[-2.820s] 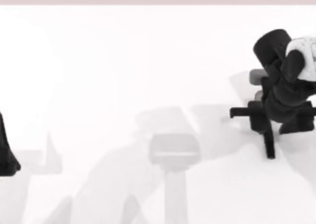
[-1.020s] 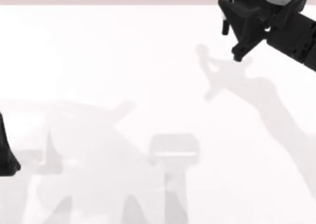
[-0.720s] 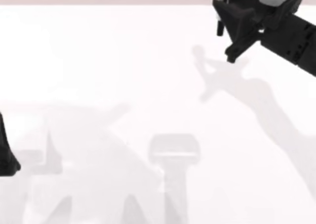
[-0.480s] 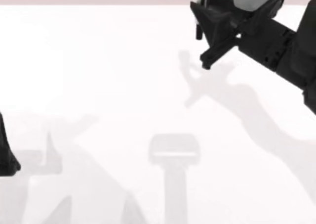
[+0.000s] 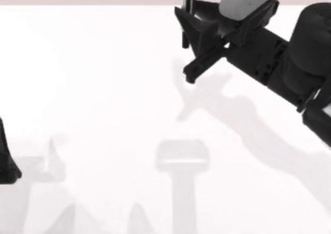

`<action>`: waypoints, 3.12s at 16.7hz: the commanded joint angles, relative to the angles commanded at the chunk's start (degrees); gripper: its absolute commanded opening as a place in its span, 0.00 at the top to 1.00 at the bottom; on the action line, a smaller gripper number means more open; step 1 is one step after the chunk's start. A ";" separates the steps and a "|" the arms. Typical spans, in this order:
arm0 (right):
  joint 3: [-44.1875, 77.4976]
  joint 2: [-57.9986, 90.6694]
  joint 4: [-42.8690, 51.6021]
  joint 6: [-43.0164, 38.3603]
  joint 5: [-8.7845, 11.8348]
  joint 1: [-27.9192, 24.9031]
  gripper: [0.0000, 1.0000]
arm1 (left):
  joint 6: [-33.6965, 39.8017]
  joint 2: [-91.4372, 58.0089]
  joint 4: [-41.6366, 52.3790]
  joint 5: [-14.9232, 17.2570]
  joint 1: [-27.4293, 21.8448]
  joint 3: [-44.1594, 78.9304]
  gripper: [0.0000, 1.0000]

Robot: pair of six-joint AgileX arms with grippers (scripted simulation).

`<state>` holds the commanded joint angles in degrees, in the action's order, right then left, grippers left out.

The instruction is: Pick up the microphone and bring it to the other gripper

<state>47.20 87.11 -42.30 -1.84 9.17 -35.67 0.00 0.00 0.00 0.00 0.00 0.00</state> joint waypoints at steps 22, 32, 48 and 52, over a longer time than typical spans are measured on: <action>0.00 0.00 0.00 0.00 0.00 0.00 1.00 | -2.09 -44.82 -12.68 23.62 -13.89 30.54 0.00; 0.00 0.00 0.00 0.00 0.00 0.00 1.00 | -3.06 -67.52 -18.60 35.52 -20.90 45.45 0.00; 0.00 0.00 0.00 0.00 0.00 0.00 1.00 | -2.48 -87.94 -24.70 25.58 -31.18 60.20 0.00; 0.00 0.00 0.00 0.00 0.00 0.00 1.00 | -2.48 -87.94 -24.70 25.58 -31.18 60.20 0.15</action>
<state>47.20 87.11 -42.30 -1.84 9.17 -35.67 -2.48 -87.94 -24.70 25.58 -31.18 60.20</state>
